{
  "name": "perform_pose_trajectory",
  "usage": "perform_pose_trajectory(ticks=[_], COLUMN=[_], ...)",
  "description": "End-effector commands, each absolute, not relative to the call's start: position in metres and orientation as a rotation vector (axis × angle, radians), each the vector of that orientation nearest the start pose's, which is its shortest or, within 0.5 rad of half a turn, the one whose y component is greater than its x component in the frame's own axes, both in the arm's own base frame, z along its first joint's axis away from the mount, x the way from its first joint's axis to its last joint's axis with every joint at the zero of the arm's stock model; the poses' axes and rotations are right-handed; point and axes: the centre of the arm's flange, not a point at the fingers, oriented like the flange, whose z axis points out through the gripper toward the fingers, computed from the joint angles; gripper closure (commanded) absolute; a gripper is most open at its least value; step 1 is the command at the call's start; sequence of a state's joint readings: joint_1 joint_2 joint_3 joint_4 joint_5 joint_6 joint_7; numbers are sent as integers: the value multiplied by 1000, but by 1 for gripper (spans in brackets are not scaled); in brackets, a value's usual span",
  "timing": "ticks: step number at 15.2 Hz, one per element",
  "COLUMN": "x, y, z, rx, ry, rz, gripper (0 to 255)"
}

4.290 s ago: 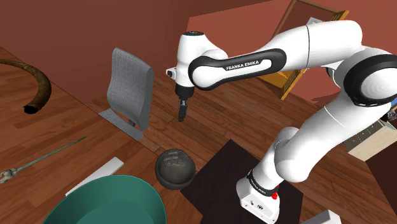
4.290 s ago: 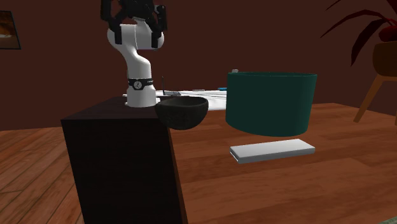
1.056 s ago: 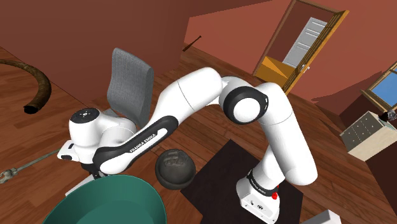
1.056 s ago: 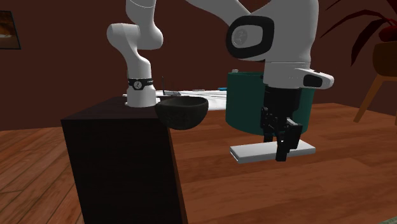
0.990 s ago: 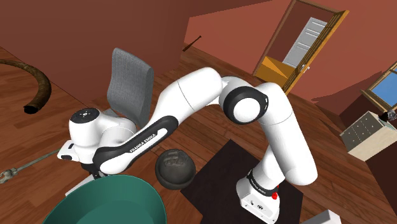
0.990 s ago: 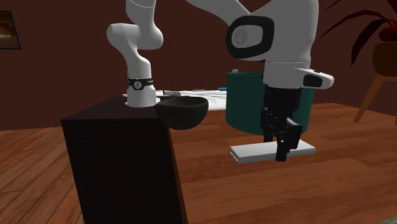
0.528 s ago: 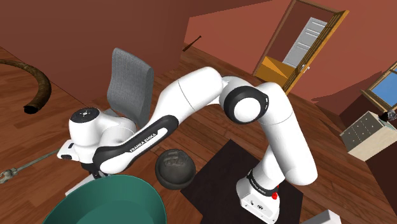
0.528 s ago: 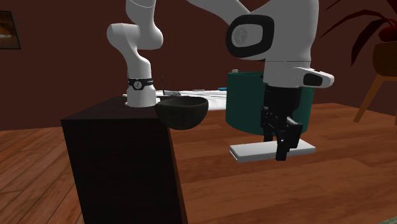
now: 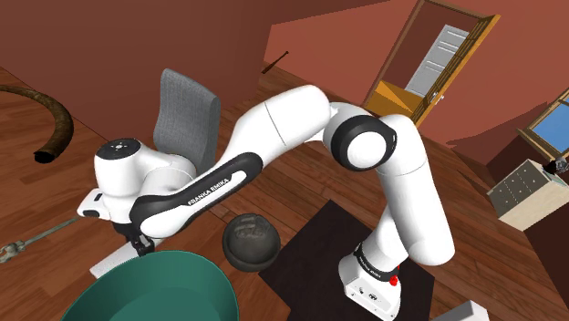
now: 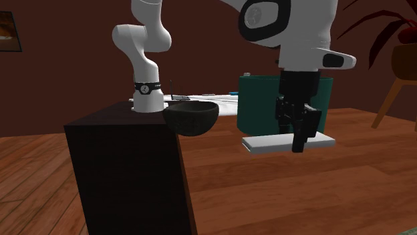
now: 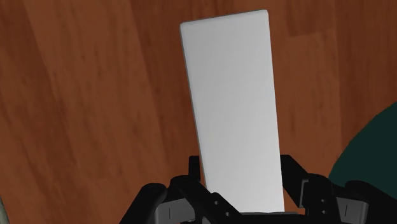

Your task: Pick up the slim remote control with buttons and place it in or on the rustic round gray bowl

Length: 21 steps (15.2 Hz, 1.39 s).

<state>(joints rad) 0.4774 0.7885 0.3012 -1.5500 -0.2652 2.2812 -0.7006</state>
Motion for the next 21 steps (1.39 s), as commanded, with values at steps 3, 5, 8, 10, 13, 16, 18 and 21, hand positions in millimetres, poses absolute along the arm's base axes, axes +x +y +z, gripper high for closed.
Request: perform_pose_trajectory(ticks=[3,5,8,10,13,16,18,21], x=[525,525,525,525,525,525,525,525], y=[466,466,466,466,466,466,466,466], z=[218,228,244,255,271,286,297,313], rx=[2229,2229,2229,2229,2229,2229,2229,2229], ry=[2232,2232,2232,2232,2232,2232,2232,2232], rz=[-24,-24,-24,-24,-24,-24,-24,-24], gripper=[255,255,255,255,255,255,255,255])
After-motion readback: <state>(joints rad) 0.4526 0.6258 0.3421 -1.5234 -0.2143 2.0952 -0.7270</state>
